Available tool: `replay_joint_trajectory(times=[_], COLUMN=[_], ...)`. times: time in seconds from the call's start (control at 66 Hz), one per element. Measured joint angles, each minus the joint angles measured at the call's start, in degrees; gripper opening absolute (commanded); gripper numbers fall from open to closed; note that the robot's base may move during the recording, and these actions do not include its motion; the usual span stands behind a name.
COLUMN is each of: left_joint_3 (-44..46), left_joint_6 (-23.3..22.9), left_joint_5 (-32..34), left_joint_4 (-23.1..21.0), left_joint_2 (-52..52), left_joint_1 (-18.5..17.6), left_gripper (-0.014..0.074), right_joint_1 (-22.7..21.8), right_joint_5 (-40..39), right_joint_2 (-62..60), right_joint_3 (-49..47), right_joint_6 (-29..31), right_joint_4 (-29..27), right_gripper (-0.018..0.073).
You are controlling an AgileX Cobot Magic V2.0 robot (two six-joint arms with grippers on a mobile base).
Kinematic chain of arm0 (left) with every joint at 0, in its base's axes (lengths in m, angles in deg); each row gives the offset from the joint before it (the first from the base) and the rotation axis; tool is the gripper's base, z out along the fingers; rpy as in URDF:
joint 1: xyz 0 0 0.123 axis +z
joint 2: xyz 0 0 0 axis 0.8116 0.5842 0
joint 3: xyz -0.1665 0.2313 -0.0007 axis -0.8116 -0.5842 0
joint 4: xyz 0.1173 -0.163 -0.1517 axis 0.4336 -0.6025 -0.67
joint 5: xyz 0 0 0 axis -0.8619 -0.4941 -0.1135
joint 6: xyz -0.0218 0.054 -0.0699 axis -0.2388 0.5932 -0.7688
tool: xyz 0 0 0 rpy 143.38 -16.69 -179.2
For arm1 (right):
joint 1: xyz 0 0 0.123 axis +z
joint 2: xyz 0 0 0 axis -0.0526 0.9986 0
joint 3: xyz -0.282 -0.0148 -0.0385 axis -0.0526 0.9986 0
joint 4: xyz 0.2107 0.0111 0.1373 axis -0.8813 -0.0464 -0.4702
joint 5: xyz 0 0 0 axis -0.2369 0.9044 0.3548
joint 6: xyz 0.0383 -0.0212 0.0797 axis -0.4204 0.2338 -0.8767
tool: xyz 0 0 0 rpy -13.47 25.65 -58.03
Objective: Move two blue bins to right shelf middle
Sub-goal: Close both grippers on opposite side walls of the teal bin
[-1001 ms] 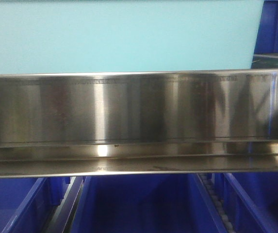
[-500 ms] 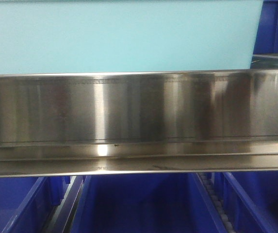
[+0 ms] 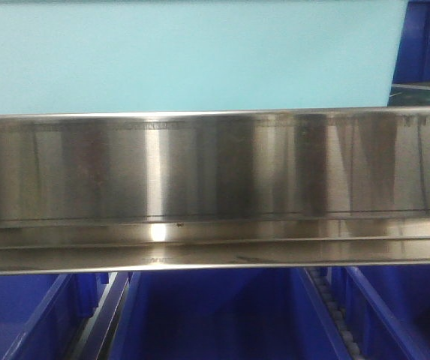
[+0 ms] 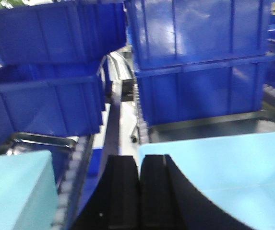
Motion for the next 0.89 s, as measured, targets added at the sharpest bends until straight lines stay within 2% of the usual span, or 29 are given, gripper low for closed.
replay_joint_trajectory(times=[0.121, 0.212, 0.303, 0.349, 0.44, 0.485, 0.561, 0.697, 0.819, 0.895], left_joint_3=[3.56, 7.9, 11.66, 13.14, 16.41, 18.35, 21.54, 28.36, 32.91, 34.14], left_joint_6=[-2.09, -4.69, -8.34, -11.1, -19.3, -22.71, -26.89, -29.06, -29.42, -29.42], left_joint_5=[-2.77, -7.9, -10.81, -11.72, -14.36, -17.13, -22.74, -31.8, -37.69, -39.16], left_joint_4=[-0.04, -0.04, 1.45, 3.47, 11.12, 15.77, 20.88, 24.01, 25.51, 26.59], left_joint_2=[5.13, 10.34, 15.36, 17.46, 21.59, 23.68, 26.62, 31.59, 34.63, 35.99], left_joint_1=[0.0, -0.32, -2.76, -4.47, -8.43, -10.53, -13.11, -16.43, -19.08, -20.54], left_gripper=[-0.0111, -0.0111, -0.0111, -0.0111, -0.0111, -0.0111, -0.0111, -0.0111, -0.0111, -0.0103], right_joint_1=[0.94, 3.09, 6.91, 9.04, 14.14, 16.97, 20.79, 26.38, 29.11, 29.9], right_joint_5=[1.06, 7.24, 12.25, 14.44, 19.59, 22.91, 27.49, 35.45, 38.1, 38.44], right_joint_2=[4.75, 10.15, 16.12, 19.02, 24.47, 27.39, 31.22, 37.74, 41.99, 44.26], right_joint_3=[-1.82, -6.07, -10.9, -13.51, -18.3, -21.23, -25.5, -33.54, -37.84, -38.83], right_joint_6=[0.0, 0.0, -0.87, -3.23, -9.59, -13.24, -17.0, -19.72, -21.06, -21.47], right_joint_4=[-1.48, -1.5, -0.83, 0.72, 6.98, 11.02, 15.4, 17.99, 18.13, 18.13], right_gripper=[-0.0141, -0.014, -0.014, -0.014, -0.014, -0.014, -0.014, -0.014, -0.014, -0.014])
